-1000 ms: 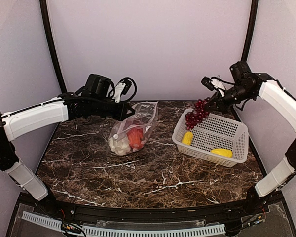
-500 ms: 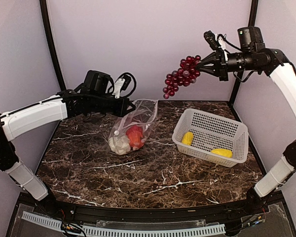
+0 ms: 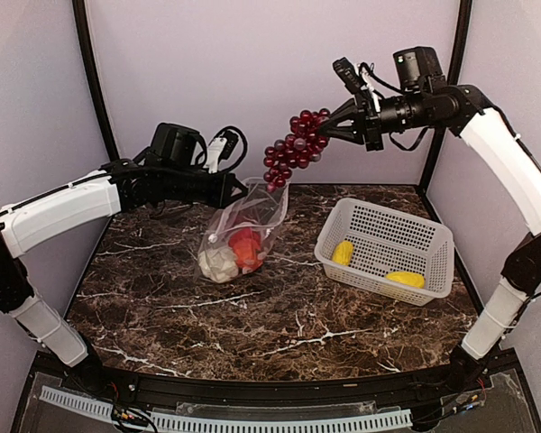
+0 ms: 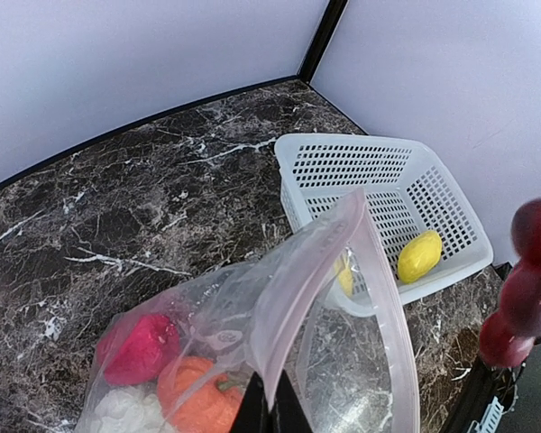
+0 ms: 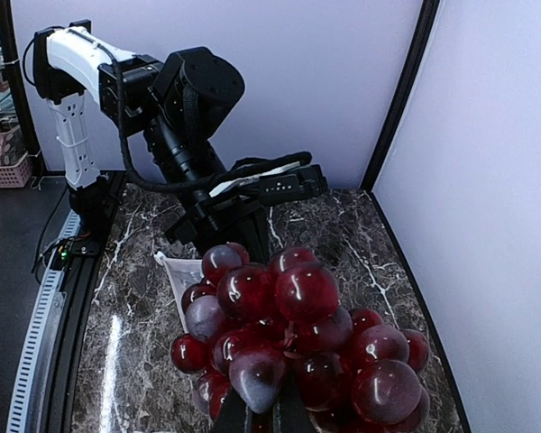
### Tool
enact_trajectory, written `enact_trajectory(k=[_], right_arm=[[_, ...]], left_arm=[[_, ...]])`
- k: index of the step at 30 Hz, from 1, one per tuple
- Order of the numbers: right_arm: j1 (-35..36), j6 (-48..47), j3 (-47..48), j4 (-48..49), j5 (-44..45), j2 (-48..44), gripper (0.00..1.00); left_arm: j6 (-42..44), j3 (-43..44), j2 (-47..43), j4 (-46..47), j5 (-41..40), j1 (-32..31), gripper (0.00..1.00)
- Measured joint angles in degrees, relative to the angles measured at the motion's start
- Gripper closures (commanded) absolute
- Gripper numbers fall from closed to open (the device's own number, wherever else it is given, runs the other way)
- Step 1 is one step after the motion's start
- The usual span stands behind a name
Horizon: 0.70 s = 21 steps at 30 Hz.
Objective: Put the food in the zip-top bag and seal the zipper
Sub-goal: Place the fake fruit in the zipper food storage bag.
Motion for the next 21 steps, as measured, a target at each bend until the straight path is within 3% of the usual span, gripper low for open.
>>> enact_trajectory(k=[21], right_arm=[[15.52,-3.26,-5.55,2.36,17.25,7.67,1.00]], left_arm=[[-2.62,-1.29,-3.96,-0.20,-0.02,0.00,0.99]])
